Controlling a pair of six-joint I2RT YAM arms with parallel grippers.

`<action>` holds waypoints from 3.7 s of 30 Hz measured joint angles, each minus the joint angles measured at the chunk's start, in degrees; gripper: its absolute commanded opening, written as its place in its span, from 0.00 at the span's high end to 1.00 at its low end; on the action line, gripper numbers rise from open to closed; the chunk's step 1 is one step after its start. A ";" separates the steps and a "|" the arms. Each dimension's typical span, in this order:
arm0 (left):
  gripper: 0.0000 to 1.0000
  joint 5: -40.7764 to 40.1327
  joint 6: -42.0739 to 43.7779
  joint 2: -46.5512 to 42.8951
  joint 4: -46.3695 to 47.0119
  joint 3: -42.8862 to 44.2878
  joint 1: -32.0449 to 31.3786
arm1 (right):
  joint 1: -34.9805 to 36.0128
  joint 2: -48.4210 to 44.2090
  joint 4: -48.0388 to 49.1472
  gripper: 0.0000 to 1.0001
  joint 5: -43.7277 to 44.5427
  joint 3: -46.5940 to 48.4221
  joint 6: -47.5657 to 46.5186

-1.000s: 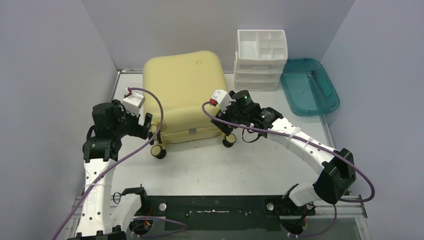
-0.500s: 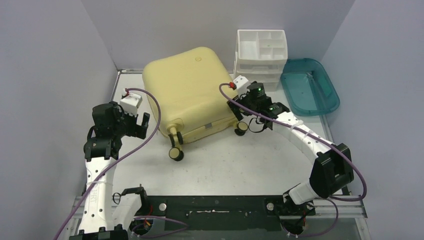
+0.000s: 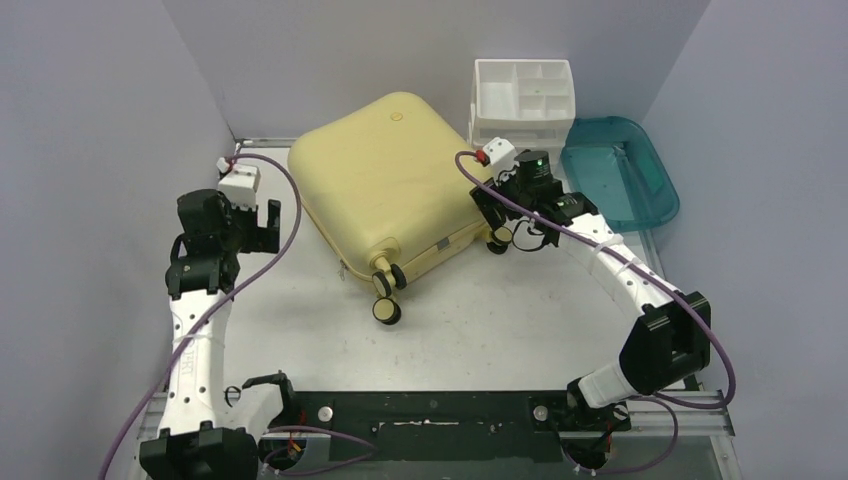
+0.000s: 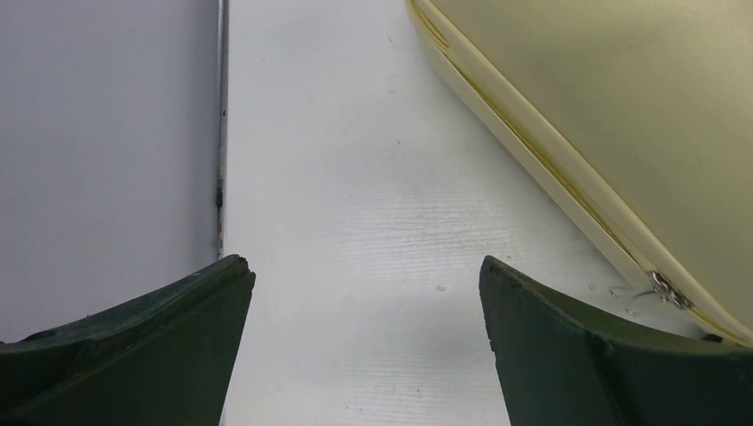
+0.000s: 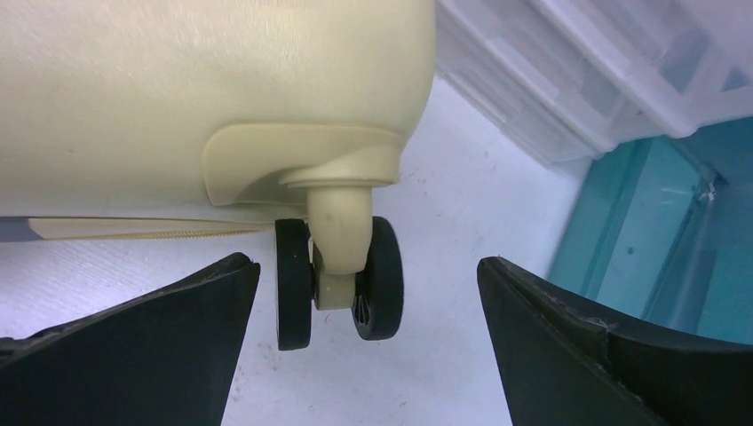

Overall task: Open, take out, and arrange the luggage
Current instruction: Adjust the luggage at the center of the board.

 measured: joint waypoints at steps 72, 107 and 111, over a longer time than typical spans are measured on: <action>0.28 34.25 19.80 10.88 15.34 -21.55 -10.23 | -10.21 -18.75 1.75 0.11 -27.61 -14.73 -3.41; 1.00 29.38 16.83 5.88 13.18 -22.12 -23.23 | -8.57 7.96 5.01 0.10 -23.21 0.07 6.67; 1.00 28.35 16.68 5.92 12.83 -22.12 -27.28 | -6.80 12.20 4.59 0.10 -22.23 4.76 7.28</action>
